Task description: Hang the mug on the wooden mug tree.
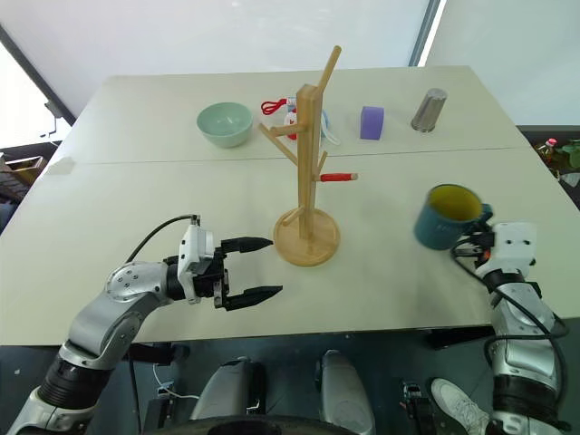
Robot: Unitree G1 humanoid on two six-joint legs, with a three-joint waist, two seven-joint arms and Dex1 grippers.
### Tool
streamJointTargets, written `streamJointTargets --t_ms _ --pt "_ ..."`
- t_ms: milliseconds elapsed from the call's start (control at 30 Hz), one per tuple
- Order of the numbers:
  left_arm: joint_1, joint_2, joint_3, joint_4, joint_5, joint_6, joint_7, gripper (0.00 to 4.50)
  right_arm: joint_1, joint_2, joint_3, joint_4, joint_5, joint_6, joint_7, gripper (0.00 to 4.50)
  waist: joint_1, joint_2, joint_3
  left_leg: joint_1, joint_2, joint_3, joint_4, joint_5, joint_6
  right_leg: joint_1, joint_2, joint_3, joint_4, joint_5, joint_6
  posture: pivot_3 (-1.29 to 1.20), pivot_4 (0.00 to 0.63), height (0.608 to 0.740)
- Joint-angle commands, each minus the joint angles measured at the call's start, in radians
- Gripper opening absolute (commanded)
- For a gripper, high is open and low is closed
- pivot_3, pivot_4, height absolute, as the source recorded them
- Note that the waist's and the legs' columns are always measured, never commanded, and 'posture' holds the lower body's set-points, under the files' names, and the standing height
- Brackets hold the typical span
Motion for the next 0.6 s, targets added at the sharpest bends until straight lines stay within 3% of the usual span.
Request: streamJointTargets --t_ms 33,133,233,600 --pt "0.000 0.011 0.039 -0.002 -0.020 -0.010 -0.006 4.50 0.040 -0.099 0.065 -0.287 -0.010 -0.028 0.146 0.08 -0.002 0.000 0.000 0.000 0.000 0.000 0.000 0.000 0.000 0.000 0.000 0.000 0.000 0.000 0.000 0.00 0.150 0.740" --pt "-0.011 0.012 0.045 0.023 -0.027 -0.014 -0.021 4.50 -0.015 -0.212 0.093 -0.452 0.036 0.075 0.240 0.08 0.002 -0.001 0.001 0.001 0.000 -0.001 0.002 0.000 0.000 0.001 0.000 -0.001 0.002 0.000 0.000 0.00 0.150 0.740" --pt "-0.031 0.007 0.054 0.039 -0.041 -0.013 -0.030 4.50 -0.114 -0.260 0.099 -0.515 0.083 0.170 0.263 0.08 0.004 -0.003 0.002 0.001 0.000 -0.001 0.005 0.000 0.000 0.002 0.000 -0.001 0.002 0.000 0.000 0.00 0.150 0.740" --pt "-0.100 0.031 0.155 0.003 -0.186 0.077 -0.033 4.50 -0.277 -0.297 0.158 -0.539 0.066 0.257 0.331 0.08 0.007 -0.005 0.002 -0.002 0.000 -0.003 0.004 0.000 0.000 0.003 -0.001 -0.002 -0.002 0.000 0.000 0.00 0.150 0.740"
